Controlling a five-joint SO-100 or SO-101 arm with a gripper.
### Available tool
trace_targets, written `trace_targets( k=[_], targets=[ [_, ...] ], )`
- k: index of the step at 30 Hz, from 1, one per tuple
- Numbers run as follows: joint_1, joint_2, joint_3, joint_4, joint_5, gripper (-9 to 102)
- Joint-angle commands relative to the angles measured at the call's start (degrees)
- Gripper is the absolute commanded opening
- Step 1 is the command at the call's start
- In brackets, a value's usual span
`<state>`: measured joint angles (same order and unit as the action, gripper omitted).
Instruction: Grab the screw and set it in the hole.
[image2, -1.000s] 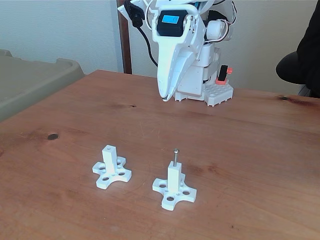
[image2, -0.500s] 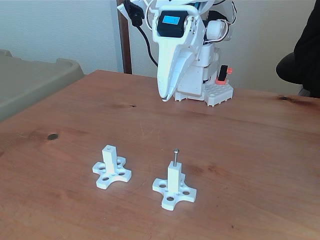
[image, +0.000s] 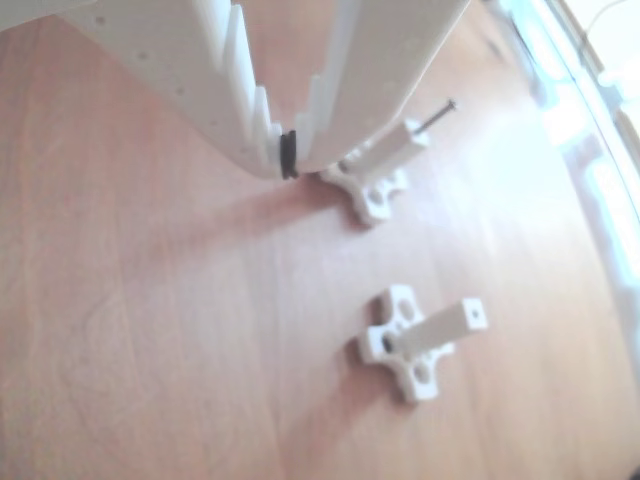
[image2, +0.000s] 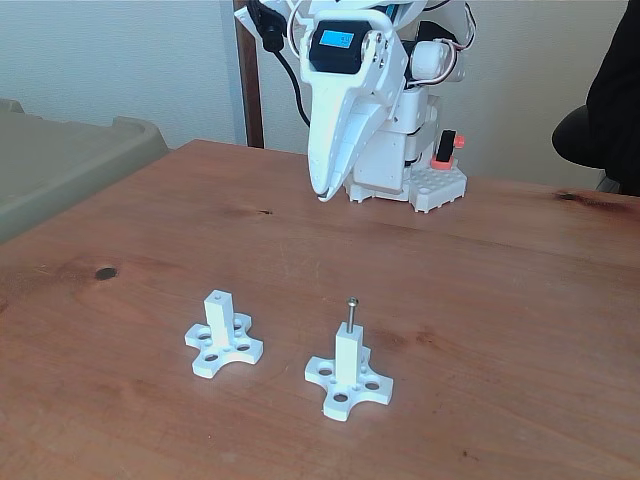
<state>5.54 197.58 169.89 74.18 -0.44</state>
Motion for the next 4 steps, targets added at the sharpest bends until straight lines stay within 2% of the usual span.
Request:
trace_targets(
  k=[1,4],
  targets=[
    [-0.09,1.14,2.02,1.32,0.88,-4],
    [-0.09,1.14,2.02,1.32,0.88,-4]
  ],
)
